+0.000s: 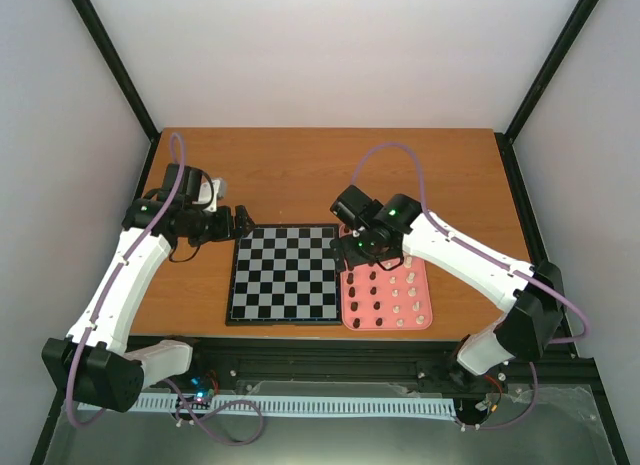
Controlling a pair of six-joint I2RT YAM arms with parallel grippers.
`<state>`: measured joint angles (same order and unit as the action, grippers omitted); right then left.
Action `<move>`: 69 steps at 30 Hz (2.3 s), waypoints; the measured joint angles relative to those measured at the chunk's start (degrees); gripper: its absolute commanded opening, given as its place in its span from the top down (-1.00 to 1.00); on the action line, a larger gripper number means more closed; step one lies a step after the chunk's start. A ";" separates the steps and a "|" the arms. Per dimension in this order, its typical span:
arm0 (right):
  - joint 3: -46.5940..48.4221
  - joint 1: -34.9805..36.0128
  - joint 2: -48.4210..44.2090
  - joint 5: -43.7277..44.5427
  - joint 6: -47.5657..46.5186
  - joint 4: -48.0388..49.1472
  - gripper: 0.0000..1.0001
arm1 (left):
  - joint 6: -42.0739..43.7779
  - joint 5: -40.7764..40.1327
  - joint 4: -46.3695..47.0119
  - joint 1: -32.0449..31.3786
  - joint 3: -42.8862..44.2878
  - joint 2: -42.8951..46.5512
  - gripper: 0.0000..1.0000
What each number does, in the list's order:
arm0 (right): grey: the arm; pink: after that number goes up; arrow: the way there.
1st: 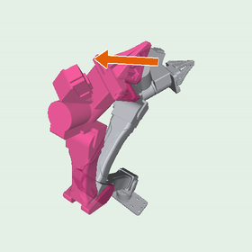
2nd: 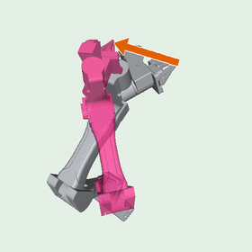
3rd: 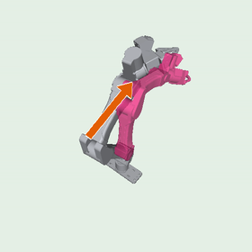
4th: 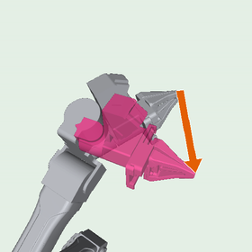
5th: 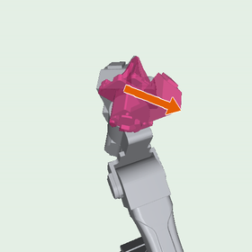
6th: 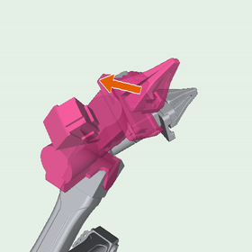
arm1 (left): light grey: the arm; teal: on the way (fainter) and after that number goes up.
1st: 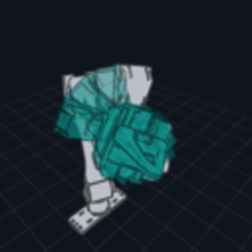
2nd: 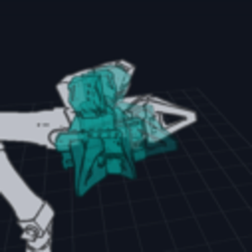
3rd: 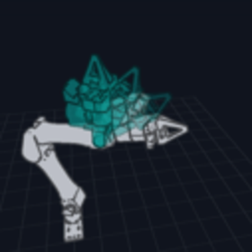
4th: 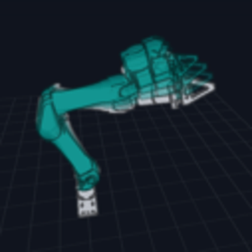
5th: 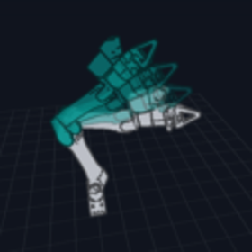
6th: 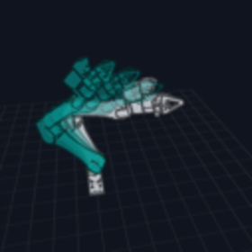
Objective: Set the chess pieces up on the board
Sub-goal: Pick up the chess piece from the storage box.
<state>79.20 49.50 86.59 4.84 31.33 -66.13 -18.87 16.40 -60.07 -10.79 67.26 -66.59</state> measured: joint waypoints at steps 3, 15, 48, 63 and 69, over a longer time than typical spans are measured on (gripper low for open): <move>0.70 0.00 -0.15 1.01 0.00 -0.11 -1.00 | 0.22 -0.13 -0.09 0.00 0.17 -0.04 -1.00; -2.54 0.00 -5.79 0.92 -2.05 1.86 -0.98 | 1.03 -0.26 -0.48 0.00 0.61 -0.70 -1.00; -25.00 17.44 -6.56 -5.35 16.98 10.73 0.22 | 2.67 0.70 -0.76 0.00 -4.02 0.33 -1.00; -27.96 15.85 -4.68 -5.38 17.75 14.32 0.22 | 2.67 0.59 -0.76 0.00 -4.02 -0.09 -1.00; -28.26 14.91 -3.48 -5.35 17.14 15.06 0.25 | 2.67 0.35 -0.76 0.00 -4.02 -0.68 -0.99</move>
<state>50.94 64.40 83.11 -0.51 48.47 -51.07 -16.21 16.75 -60.84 -10.79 63.24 -67.26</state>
